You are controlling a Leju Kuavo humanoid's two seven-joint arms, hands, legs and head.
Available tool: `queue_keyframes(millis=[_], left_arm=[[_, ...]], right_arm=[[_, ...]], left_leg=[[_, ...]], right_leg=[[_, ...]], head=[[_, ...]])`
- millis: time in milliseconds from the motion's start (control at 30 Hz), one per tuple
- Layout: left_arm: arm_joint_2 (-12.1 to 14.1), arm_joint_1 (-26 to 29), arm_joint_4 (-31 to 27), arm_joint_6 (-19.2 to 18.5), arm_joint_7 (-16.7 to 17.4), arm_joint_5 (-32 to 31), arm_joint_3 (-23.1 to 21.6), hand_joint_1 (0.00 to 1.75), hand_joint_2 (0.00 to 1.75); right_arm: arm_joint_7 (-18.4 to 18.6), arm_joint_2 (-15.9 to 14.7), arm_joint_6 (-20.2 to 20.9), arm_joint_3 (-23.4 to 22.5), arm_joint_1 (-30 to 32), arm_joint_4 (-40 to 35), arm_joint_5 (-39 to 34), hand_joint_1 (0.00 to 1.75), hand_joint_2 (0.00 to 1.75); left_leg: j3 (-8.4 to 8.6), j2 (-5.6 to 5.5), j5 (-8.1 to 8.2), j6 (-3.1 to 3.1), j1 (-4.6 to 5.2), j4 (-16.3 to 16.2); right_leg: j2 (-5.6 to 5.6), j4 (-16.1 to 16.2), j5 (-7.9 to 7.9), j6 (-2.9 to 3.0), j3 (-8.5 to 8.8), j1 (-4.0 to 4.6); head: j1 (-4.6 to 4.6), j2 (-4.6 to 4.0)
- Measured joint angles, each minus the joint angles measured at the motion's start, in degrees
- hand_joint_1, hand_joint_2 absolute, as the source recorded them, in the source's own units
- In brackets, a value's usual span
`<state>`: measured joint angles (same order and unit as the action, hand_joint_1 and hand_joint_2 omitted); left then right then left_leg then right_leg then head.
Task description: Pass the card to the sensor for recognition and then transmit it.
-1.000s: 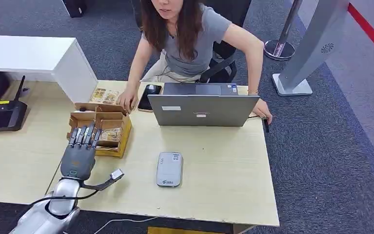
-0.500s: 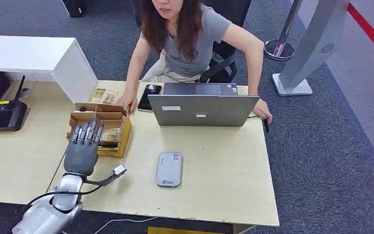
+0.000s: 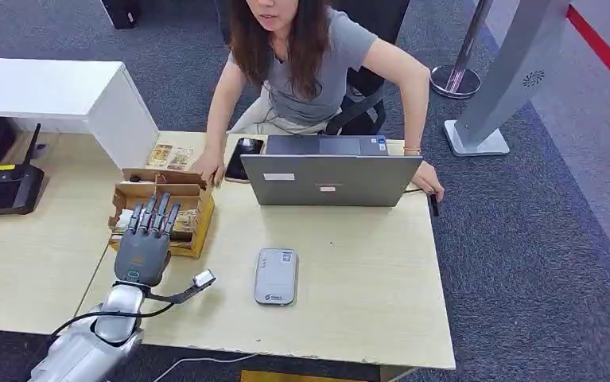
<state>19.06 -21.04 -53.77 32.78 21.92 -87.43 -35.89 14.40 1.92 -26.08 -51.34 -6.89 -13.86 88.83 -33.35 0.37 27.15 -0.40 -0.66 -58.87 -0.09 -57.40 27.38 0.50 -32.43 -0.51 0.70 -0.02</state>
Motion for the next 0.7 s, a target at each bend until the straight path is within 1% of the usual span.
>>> queue_keyframes(millis=[33,67,700], left_arm=[[-0.09,-0.03,0.05,0.18,0.0,0.0,-0.02,1.66,1.75],[-0.15,-0.11,0.15,0.33,0.0,0.0,-0.04,1.75,1.75],[-0.5,-0.24,0.96,0.57,0.13,0.0,-0.11,1.75,1.75]], right_arm=[[0.0,0.0,0.0,0.0,0.0,0.0,0.0,0.0,0.0],[0.0,0.0,0.0,0.0,-0.01,0.0,0.0,0.0,0.0],[0.39,0.0,0.15,0.65,-0.03,0.02,-0.02,0.0,0.0]], left_leg=[[0.0,0.0,0.0,0.0,0.0,0.0],[0.0,0.0,0.0,0.0,0.0,0.0],[0.0,0.0,0.0,0.0,0.0,0.0]], right_leg=[[0.0,0.0,0.0,0.0,0.0,0.0],[0.0,0.0,0.0,0.0,0.0,0.0],[0.0,0.0,0.0,0.0,0.0,0.0]], head=[[-0.02,0.0],[0.0,0.0],[-0.02,0.0]])
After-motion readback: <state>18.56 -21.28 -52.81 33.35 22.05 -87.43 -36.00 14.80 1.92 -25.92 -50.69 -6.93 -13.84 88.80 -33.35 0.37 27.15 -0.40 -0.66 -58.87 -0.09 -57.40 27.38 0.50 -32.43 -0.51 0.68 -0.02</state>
